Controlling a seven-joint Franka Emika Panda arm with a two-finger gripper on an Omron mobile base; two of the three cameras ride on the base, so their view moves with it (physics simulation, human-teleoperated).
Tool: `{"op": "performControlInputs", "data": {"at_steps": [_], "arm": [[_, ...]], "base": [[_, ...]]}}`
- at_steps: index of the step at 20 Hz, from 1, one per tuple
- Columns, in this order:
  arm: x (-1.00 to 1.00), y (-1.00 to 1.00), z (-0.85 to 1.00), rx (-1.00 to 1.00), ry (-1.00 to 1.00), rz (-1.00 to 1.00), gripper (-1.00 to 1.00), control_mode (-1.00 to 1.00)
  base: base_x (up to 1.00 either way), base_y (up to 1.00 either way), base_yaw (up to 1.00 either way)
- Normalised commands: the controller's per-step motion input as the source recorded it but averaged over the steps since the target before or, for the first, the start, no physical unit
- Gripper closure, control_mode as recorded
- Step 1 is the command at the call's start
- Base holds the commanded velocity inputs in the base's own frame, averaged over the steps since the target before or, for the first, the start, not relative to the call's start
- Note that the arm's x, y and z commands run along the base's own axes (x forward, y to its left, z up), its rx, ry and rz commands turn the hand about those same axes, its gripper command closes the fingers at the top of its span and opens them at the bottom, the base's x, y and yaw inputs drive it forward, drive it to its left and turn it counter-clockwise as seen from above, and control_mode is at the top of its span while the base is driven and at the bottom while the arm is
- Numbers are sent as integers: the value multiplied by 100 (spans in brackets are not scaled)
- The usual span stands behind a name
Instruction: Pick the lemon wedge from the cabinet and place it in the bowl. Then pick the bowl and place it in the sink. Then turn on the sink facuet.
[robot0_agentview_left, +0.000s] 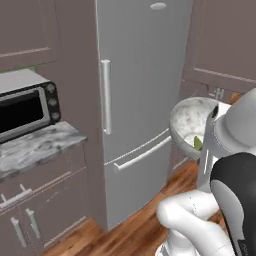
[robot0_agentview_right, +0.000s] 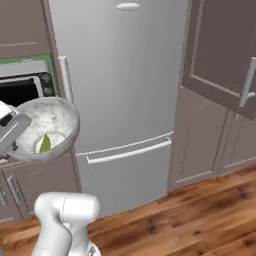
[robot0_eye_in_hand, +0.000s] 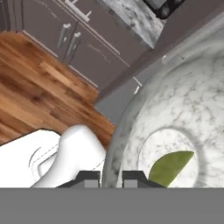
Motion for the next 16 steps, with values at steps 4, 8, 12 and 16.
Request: {"op": "performControlInputs", "data": {"at_steps": [4, 8, 12, 16], "arm": [[0, 0, 0, 0, 0, 0, 100, 100], [0, 0, 0, 0, 0, 0, 100, 100], [0, 0, 0, 0, 0, 0, 100, 100], [0, 0, 0, 0, 0, 0, 100, 100]], "base": [[-9, -28, -79], [-23, -12, -80], [-26, -14, -79], [-23, -20, -78]]}}
